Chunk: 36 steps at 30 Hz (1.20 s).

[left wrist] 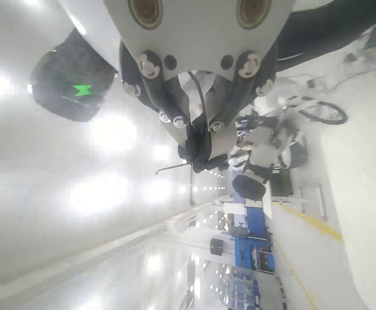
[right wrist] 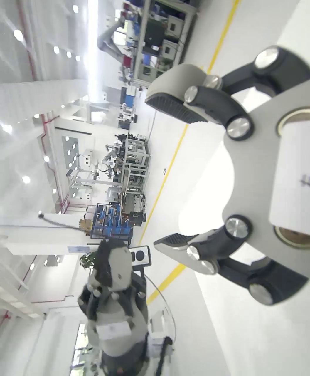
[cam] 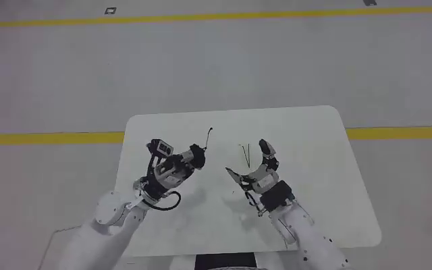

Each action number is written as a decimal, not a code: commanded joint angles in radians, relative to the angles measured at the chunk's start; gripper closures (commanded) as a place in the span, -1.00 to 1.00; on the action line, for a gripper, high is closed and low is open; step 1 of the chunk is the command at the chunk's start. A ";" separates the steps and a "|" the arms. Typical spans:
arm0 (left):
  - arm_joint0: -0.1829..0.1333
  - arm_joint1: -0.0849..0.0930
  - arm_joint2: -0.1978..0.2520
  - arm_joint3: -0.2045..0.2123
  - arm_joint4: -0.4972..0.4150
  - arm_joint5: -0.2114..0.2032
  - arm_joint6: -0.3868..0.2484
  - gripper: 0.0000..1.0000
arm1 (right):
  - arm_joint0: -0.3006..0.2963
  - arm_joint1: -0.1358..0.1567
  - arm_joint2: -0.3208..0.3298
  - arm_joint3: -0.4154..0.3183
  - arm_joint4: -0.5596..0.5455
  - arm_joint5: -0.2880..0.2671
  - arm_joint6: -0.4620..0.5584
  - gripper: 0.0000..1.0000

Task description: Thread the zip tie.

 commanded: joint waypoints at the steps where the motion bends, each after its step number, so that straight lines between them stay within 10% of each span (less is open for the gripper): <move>1: 0.004 -0.005 0.008 0.003 -0.072 -0.001 0.000 1.00 | 0.025 0.021 -0.025 0.022 0.016 0.026 -0.036 -1.00; 10: -0.001 -0.028 0.070 0.026 -0.277 -0.012 -0.041 1.00 | 0.128 0.085 -0.175 0.095 0.016 0.183 -0.200 -1.00; 20: 0.013 -0.050 0.117 0.066 -0.420 -0.023 -0.087 1.00 | 0.223 0.089 -0.287 0.118 0.016 0.302 -0.249 -1.00; 36: 0.013 -0.050 0.117 0.066 -0.420 -0.023 -0.087 1.00 | 0.260 0.067 -0.291 0.110 0.032 0.271 -0.209 -1.00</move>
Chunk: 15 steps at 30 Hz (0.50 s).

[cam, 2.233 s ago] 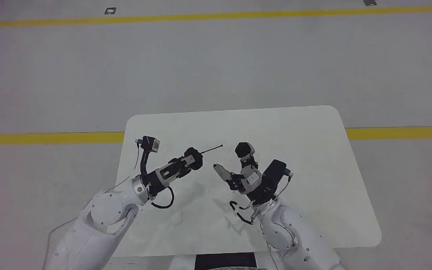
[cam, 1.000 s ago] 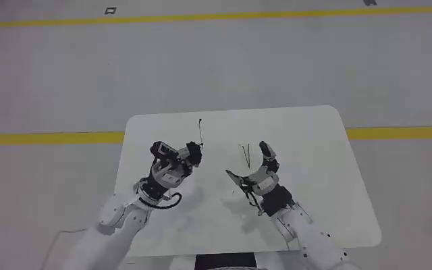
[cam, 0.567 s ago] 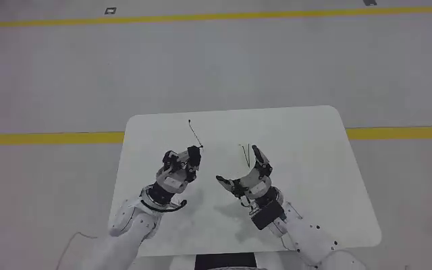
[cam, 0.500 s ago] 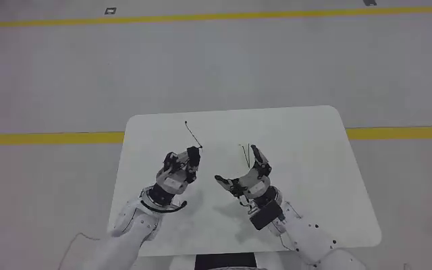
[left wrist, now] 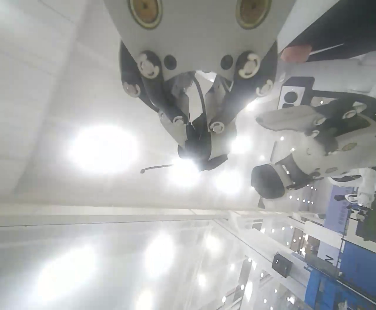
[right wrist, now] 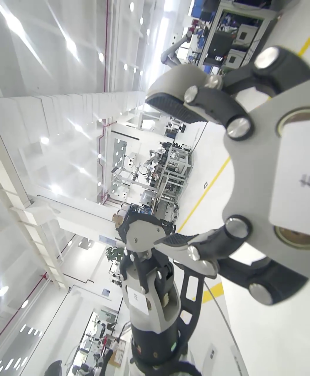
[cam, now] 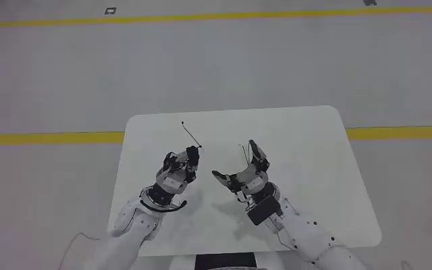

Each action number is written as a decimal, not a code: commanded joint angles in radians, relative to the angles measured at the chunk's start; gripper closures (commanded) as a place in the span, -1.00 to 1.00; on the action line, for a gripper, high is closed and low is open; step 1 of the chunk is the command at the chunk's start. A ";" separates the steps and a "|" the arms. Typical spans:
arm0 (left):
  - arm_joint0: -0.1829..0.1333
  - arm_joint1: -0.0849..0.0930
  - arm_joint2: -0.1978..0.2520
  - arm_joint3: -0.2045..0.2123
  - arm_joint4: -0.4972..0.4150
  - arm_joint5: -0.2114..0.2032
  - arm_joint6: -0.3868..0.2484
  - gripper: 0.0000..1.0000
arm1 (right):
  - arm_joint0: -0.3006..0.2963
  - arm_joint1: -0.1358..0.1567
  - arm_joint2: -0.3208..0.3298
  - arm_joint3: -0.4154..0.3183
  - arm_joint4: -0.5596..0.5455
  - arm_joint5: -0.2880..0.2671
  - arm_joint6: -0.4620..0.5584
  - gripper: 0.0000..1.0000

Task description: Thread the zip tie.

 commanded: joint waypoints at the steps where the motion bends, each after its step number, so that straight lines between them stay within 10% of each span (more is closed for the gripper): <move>1: 0.000 0.000 0.000 0.000 0.000 0.000 0.000 1.00 | 0.015 -0.008 -0.008 0.009 0.004 -0.007 0.001 -1.00; 6: 0.000 0.000 0.000 0.000 0.000 0.000 0.000 1.00 | 0.059 -0.035 -0.038 0.041 0.015 -0.011 -0.001 -1.00; 9: 0.000 0.000 0.000 0.000 0.000 0.000 0.000 1.00 | 0.078 -0.050 -0.050 0.060 0.020 -0.006 -0.006 -0.04; 15: 0.000 0.000 0.000 0.000 0.000 0.000 0.000 1.00 | 0.089 -0.068 -0.049 0.088 0.030 -0.003 -0.024 0.18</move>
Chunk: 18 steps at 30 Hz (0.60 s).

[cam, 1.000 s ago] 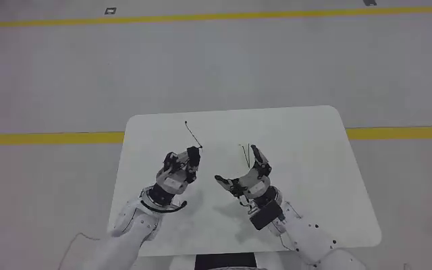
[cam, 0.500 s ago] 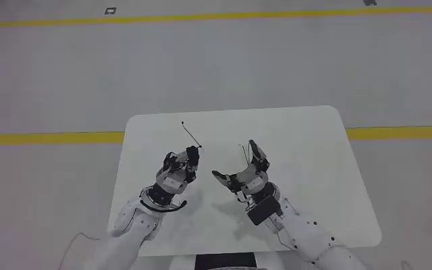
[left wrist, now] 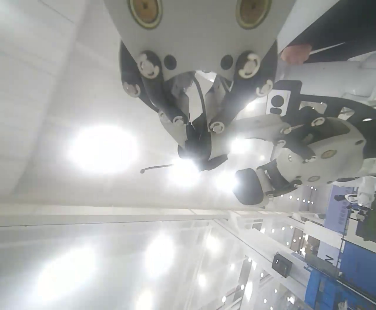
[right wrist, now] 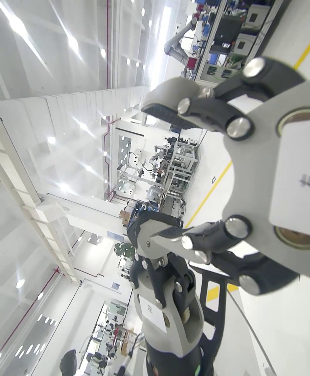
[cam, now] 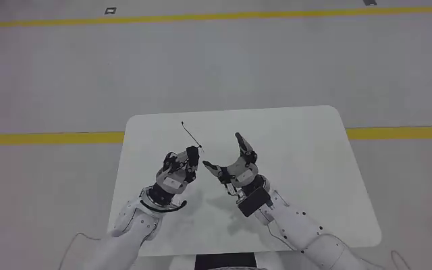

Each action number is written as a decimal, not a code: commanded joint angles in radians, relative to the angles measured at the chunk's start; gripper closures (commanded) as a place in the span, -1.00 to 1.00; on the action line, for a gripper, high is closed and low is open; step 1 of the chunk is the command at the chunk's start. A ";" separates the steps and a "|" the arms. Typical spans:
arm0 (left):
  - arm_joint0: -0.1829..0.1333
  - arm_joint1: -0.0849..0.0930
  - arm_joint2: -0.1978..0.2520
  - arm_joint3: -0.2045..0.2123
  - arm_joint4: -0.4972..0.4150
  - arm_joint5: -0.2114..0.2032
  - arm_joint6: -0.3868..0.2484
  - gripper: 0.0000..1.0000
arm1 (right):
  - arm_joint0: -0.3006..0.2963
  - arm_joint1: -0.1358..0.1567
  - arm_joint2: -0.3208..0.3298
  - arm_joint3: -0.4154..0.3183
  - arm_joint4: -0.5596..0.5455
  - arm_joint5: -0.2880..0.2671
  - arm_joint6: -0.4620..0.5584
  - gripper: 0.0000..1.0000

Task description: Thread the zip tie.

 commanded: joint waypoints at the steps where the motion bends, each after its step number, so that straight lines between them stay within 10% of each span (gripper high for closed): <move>1: 0.000 0.000 0.000 0.000 0.000 0.000 0.000 1.00 | 0.000 -0.004 0.005 0.007 0.002 -0.004 -0.006 0.20; 18: 0.000 0.000 0.000 0.000 0.000 0.000 0.000 1.00 | -0.001 -0.034 0.012 0.044 -0.011 -0.073 -0.011 0.18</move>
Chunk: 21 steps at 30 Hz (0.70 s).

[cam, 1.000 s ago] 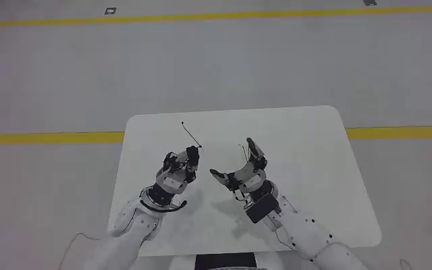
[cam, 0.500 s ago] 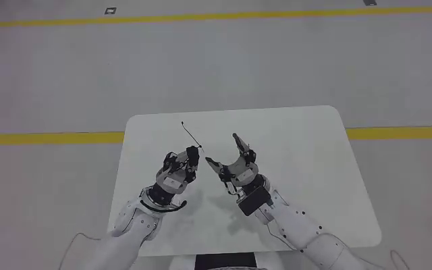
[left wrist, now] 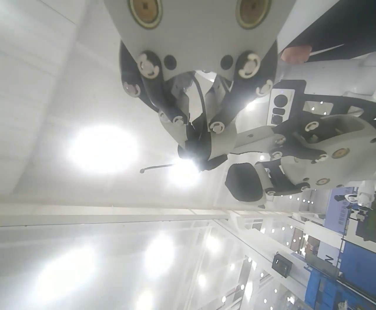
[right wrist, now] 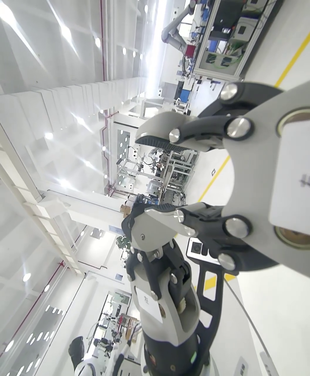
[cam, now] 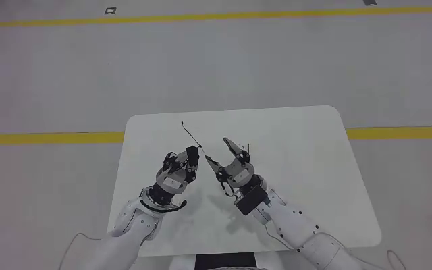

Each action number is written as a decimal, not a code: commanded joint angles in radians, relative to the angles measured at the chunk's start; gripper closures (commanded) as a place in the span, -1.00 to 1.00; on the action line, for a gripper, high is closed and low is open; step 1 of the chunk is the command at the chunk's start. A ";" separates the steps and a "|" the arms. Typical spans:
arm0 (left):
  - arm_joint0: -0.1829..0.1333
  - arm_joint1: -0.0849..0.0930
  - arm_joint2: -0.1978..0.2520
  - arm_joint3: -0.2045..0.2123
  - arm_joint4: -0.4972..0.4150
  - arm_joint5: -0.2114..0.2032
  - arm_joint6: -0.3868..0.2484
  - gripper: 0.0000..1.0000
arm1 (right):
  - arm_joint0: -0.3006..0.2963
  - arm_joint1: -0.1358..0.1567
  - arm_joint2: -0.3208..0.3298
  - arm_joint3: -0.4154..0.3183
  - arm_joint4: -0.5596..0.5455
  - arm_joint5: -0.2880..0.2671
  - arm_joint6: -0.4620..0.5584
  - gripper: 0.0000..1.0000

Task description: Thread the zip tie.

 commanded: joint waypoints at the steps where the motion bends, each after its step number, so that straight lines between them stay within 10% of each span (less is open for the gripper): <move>1: 0.000 0.000 0.000 0.000 0.000 0.000 0.000 1.00 | -0.001 -0.003 0.002 0.004 -0.001 -0.006 0.001 0.20; 21: 0.000 0.000 0.000 0.000 0.000 0.000 0.000 1.00 | 0.024 -0.048 -0.014 0.046 0.012 -0.051 0.001 0.40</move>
